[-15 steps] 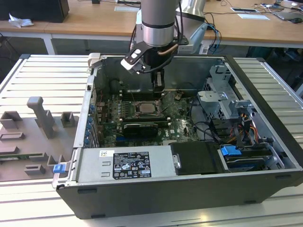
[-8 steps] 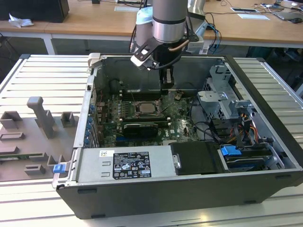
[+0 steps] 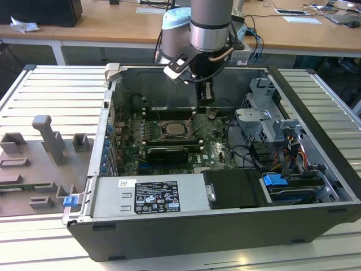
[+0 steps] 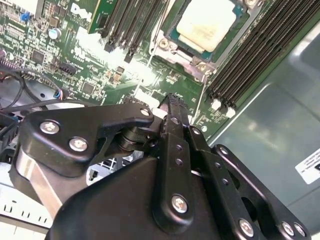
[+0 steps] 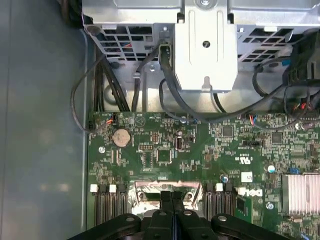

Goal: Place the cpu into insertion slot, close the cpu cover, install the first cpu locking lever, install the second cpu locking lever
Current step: 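Close the cpu cover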

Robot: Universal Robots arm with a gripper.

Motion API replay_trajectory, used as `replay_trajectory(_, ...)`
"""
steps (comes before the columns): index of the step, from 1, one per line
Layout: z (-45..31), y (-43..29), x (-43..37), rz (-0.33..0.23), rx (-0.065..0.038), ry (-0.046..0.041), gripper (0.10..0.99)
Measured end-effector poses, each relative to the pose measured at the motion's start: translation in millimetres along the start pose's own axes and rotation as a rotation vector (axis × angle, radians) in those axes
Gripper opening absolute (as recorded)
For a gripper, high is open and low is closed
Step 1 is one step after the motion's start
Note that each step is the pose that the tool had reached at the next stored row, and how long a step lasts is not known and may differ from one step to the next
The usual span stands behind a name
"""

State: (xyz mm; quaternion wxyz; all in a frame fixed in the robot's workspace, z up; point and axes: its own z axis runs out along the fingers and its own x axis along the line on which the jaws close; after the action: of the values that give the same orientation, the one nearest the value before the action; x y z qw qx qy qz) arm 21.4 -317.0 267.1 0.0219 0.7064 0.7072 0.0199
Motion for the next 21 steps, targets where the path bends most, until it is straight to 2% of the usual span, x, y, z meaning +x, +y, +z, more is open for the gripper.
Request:
replay_trajectory(13,1.2,20.0,0.0,0.0,0.012,0.0,0.106)
replay_trajectory(16,1.7,27.3,0.0,-0.001,0.016,0.0001,0.106)
replay_trajectory(21,10.0,33.0,0.1,-0.014,0.024,0.0007,0.106)
